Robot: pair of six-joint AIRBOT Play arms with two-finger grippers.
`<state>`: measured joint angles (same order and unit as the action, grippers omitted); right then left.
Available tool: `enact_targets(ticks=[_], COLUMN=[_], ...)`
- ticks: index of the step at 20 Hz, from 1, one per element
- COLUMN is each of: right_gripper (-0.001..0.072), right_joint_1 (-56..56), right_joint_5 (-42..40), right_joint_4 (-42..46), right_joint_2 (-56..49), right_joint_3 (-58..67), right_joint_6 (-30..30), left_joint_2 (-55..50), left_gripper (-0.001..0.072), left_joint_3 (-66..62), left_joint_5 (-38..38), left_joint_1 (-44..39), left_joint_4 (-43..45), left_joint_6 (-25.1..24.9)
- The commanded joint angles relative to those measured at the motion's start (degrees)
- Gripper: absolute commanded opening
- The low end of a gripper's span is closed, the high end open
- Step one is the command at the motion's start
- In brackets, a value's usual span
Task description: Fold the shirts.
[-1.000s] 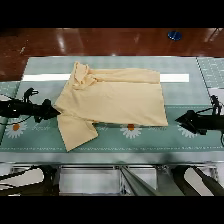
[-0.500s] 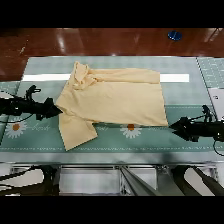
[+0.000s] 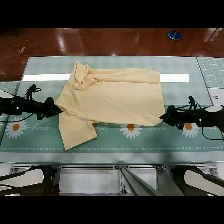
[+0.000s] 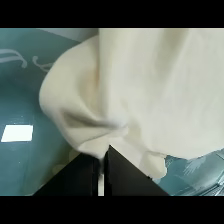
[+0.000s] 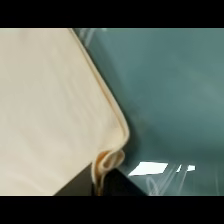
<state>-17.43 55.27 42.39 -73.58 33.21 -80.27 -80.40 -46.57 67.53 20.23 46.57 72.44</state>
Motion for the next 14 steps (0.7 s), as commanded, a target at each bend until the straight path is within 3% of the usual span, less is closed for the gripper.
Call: enact_targets(ticks=[1,5,9,12,14], right_gripper=[0.0017,0.0019,0.0018,0.0019,0.0018], right_joint_1=[5.18,7.65,7.13,7.13,7.13], right_joint_5=[-1.01,7.8,11.17,14.47,16.9], right_joint_4=[-2.03,-0.7,3.78,10.69,15.21], right_joint_2=[-4.66,-2.62,4.96,9.49,12.7], right_joint_3=[5.35,18.67,43.89,65.07,75.82], right_joint_6=[1.75,4.68,2.23,-0.46,-1.57], left_joint_2=[0.07,2.51,9.77,14.69,18.29], left_gripper=[0.002,0.002,0.002,0.002,0.002], left_joint_3=[-0.22,-7.67,-26.14,-42.21,-51.19], left_joint_5=[-0.04,1.03,0.81,1.09,0.98], left_joint_1=[-0.02,0.0,-0.02,0.02,0.24], left_joint_4=[-1.14,-10.73,-26.25,-24.63,-19.15], left_joint_6=[-0.04,-1.55,-3.41,-1.79,1.27])
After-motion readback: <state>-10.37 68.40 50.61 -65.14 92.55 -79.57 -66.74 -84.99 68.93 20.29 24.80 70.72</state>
